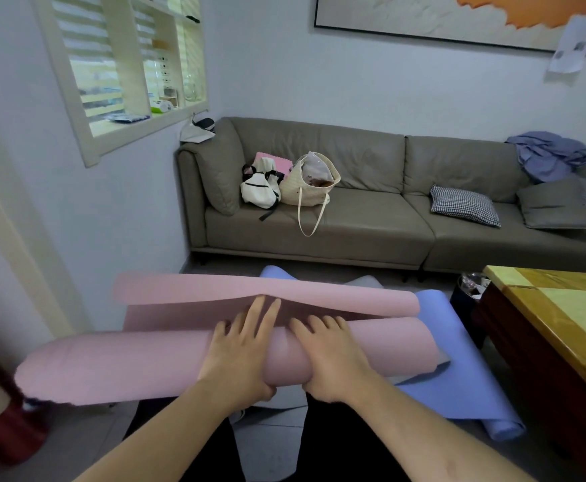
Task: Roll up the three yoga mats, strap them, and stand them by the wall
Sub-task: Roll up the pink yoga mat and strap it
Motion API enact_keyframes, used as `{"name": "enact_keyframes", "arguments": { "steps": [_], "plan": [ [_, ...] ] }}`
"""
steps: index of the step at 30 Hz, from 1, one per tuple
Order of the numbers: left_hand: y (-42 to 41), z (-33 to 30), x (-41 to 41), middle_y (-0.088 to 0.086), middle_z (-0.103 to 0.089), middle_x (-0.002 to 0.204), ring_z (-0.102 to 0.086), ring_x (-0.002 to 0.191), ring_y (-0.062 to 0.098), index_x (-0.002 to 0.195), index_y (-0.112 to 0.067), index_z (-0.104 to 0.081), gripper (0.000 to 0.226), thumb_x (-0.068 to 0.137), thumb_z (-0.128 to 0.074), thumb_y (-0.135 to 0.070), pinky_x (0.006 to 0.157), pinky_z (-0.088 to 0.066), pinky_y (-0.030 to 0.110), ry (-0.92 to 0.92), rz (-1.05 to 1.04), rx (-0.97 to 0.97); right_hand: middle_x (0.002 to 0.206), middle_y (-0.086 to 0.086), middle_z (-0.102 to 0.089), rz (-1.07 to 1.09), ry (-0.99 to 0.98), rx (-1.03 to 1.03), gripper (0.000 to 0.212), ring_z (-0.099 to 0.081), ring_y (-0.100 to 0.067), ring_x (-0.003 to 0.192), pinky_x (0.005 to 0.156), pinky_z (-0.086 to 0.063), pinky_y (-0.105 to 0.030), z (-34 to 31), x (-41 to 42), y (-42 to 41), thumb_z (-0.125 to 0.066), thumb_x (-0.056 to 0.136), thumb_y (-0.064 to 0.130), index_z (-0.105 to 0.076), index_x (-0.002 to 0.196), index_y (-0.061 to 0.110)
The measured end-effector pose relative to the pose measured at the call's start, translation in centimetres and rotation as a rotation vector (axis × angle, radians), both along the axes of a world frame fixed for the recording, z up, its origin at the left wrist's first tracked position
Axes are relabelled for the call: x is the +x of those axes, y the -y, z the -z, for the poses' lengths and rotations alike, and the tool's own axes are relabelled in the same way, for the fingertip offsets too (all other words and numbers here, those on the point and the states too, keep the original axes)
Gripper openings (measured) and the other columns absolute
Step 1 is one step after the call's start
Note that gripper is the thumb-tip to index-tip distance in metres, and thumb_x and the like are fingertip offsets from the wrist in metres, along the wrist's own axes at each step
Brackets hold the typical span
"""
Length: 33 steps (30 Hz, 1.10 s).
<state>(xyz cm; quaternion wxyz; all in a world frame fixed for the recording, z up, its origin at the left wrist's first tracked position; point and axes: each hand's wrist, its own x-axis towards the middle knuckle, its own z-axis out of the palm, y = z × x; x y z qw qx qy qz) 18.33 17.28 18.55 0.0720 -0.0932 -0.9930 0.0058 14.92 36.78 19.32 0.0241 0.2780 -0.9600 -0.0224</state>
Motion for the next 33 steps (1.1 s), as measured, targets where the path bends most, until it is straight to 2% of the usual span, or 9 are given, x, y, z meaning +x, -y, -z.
{"name": "enact_keyframes", "arguments": {
  "steps": [4, 7, 10, 14, 20, 24, 26, 30, 33],
  "plan": [
    [-0.2, 0.6, 0.1, 0.005, 0.017, 0.168, -0.032, 0.147, 0.03, 0.157, -0.023, 0.03, 0.149, 0.065, -0.082, -0.057, 0.113, -0.033, 0.049, -0.04, -0.035, -0.083, 0.129, 0.004, -0.062, -0.002, 0.145, -0.056, 0.098, -0.061, -0.027, 0.113, 0.099, -0.05, -0.043, -1.6, -2.0, 0.0, -0.086, 0.052, 0.048, -0.042, 0.139, 0.039],
    [0.0, 0.2, -0.1, 0.002, 0.023, 0.167, -0.046, 0.134, 0.028, 0.155, -0.023, 0.032, 0.147, 0.067, -0.081, -0.053, 0.109, -0.036, 0.047, -0.026, -0.055, -0.085, 0.13, 0.007, -0.063, -0.02, 0.191, -0.079, 0.105, -0.063, -0.023, 0.112, 0.096, -0.054, -0.042, -2.0, -2.8, -0.1, -0.087, 0.047, 0.053, -0.043, 0.142, 0.043],
    [0.2, -0.7, -0.1, 0.004, 0.027, 0.168, -0.054, 0.12, 0.028, 0.158, -0.024, 0.03, 0.142, 0.069, -0.077, -0.053, 0.101, -0.037, 0.046, 0.014, -0.051, -0.108, 0.134, 0.004, -0.056, 0.005, 0.162, -0.039, 0.106, -0.057, -0.026, 0.119, 0.103, -0.048, -0.044, -1.6, -2.2, -0.2, -0.087, 0.051, 0.057, -0.037, 0.143, 0.041],
    [0.2, -1.3, 0.3, 0.006, 0.025, 0.171, -0.059, 0.111, 0.031, 0.162, -0.023, 0.021, 0.14, 0.065, -0.074, -0.055, 0.098, -0.036, 0.047, 0.055, -0.025, -0.142, 0.152, -0.005, -0.036, 0.052, 0.073, 0.012, 0.135, -0.037, -0.033, 0.139, 0.121, -0.03, -0.051, -0.6, -0.9, -1.1, -0.091, 0.051, 0.059, -0.014, 0.158, 0.032],
    [-0.4, -0.6, 1.0, 0.009, 0.014, 0.168, -0.052, 0.123, 0.033, 0.163, -0.021, 0.003, 0.129, 0.064, -0.075, -0.049, 0.109, -0.032, 0.051, 0.045, -0.021, -0.122, 0.132, 0.0, -0.054, 0.055, 0.045, 0.023, 0.104, -0.052, -0.029, 0.122, 0.109, -0.038, -0.044, -0.5, -1.1, -1.5, -0.087, 0.054, 0.051, -0.036, 0.143, 0.034],
    [-1.0, 0.4, 1.4, 0.009, 0.02, 0.169, -0.035, 0.136, 0.035, 0.163, -0.018, 0.016, 0.135, 0.074, -0.079, -0.051, 0.114, -0.025, 0.057, 0.007, -0.026, -0.174, 0.142, 0.0, -0.056, 0.062, 0.136, -0.06, 0.132, -0.052, -0.028, 0.129, 0.115, -0.039, -0.042, -1.3, -2.3, -1.3, -0.089, 0.048, 0.055, -0.019, 0.158, 0.036],
    [-0.9, 0.5, 1.2, 0.008, 0.021, 0.169, -0.035, 0.137, 0.034, 0.162, -0.018, 0.02, 0.131, 0.078, -0.076, -0.048, 0.115, -0.025, 0.057, -0.003, -0.032, -0.176, 0.144, -0.001, -0.053, 0.089, 0.141, -0.057, 0.136, -0.049, -0.028, 0.132, 0.117, -0.037, -0.042, -1.1, -2.2, -1.2, -0.089, 0.049, 0.057, -0.014, 0.16, 0.032],
    [-0.4, 1.0, 0.9, 0.006, 0.017, 0.167, -0.042, 0.131, 0.034, 0.165, -0.016, 0.003, 0.119, 0.079, -0.073, -0.048, 0.112, -0.027, 0.058, 0.0, -0.019, -0.164, 0.152, -0.001, -0.039, 0.099, 0.091, -0.071, 0.136, -0.037, -0.028, 0.14, 0.122, -0.029, -0.043, -0.4, -1.9, -1.7, -0.086, 0.05, 0.062, -0.014, 0.161, 0.03],
    [0.2, 0.6, 0.4, 0.005, 0.017, 0.168, -0.045, 0.128, 0.034, 0.164, -0.019, -0.003, 0.117, 0.077, -0.074, -0.049, 0.111, -0.031, 0.055, 0.022, -0.022, -0.136, 0.152, -0.001, -0.031, 0.134, 0.038, -0.041, 0.145, -0.03, -0.029, 0.142, 0.126, -0.022, -0.047, -0.1, -1.8, -2.9, -0.09, 0.052, 0.061, -0.004, 0.164, 0.03]
  ]
}}
